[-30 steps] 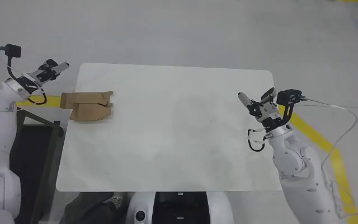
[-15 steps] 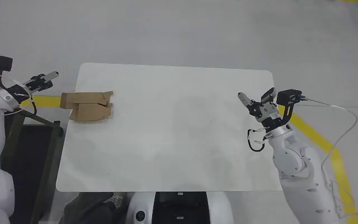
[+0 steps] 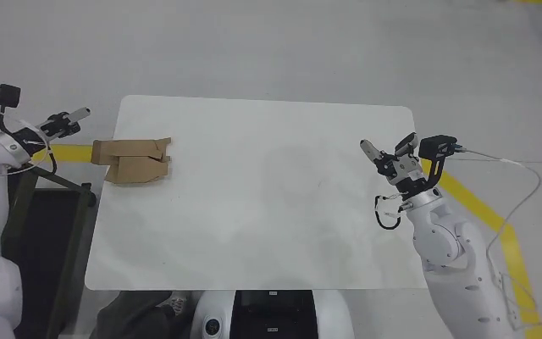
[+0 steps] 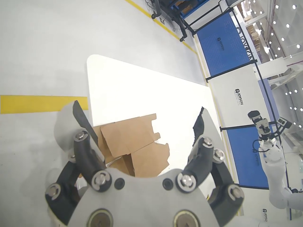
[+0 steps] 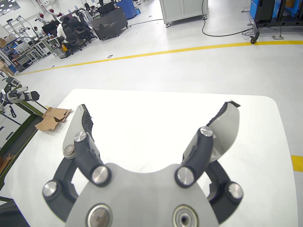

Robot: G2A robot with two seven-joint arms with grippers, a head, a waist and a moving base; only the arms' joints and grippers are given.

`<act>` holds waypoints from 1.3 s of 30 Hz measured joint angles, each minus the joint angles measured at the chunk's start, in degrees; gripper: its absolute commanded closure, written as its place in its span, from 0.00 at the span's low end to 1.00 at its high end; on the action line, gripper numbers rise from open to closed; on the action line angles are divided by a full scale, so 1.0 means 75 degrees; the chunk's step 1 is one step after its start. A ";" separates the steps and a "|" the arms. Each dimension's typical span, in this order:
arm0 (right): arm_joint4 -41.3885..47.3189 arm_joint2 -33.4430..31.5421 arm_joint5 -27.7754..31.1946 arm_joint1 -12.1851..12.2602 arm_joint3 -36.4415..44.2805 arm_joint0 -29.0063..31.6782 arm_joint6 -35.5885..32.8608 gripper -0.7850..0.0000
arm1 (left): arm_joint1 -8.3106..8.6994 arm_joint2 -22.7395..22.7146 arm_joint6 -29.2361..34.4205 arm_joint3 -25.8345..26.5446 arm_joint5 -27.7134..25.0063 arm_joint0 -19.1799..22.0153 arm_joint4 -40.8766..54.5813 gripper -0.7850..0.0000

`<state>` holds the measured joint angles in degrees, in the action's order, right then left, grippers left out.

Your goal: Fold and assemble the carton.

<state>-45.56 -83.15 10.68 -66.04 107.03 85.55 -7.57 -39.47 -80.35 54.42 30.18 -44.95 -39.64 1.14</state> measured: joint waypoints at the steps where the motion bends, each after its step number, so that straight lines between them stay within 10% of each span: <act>1: 0.0000 0.0000 0.0000 0.0000 0.0000 0.0000 0.0000 0.00 | 0.0005 0.0004 0.0130 0.0045 0.0208 -0.0027 0.0052 0.00; 7: 0.0000 0.0000 0.0000 0.0000 0.0000 0.0000 0.0000 0.00 | 0.0076 0.0033 0.1099 -0.0377 0.1378 0.0189 0.0092 0.00; 15: 0.0000 0.0000 0.0000 0.0000 0.0000 0.0000 0.0000 0.00 | 0.0039 0.0309 0.0388 -0.1281 0.1679 0.0652 -0.0668 0.00; 36: 0.0000 0.0000 0.0000 0.0000 0.0000 0.0000 0.0000 0.00 | -0.0637 0.1079 -0.0388 -0.2572 0.2302 0.1131 -0.1166 0.00; 39: 0.0000 0.0000 0.0000 0.0000 0.0000 0.0000 0.0000 0.00 | -0.0656 0.1070 -0.0368 -0.2626 0.2338 0.1148 -0.1123 0.28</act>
<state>-45.56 -83.15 10.68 -66.04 107.03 85.55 -7.57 -44.39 -72.32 51.66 10.48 -27.41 -31.03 -7.28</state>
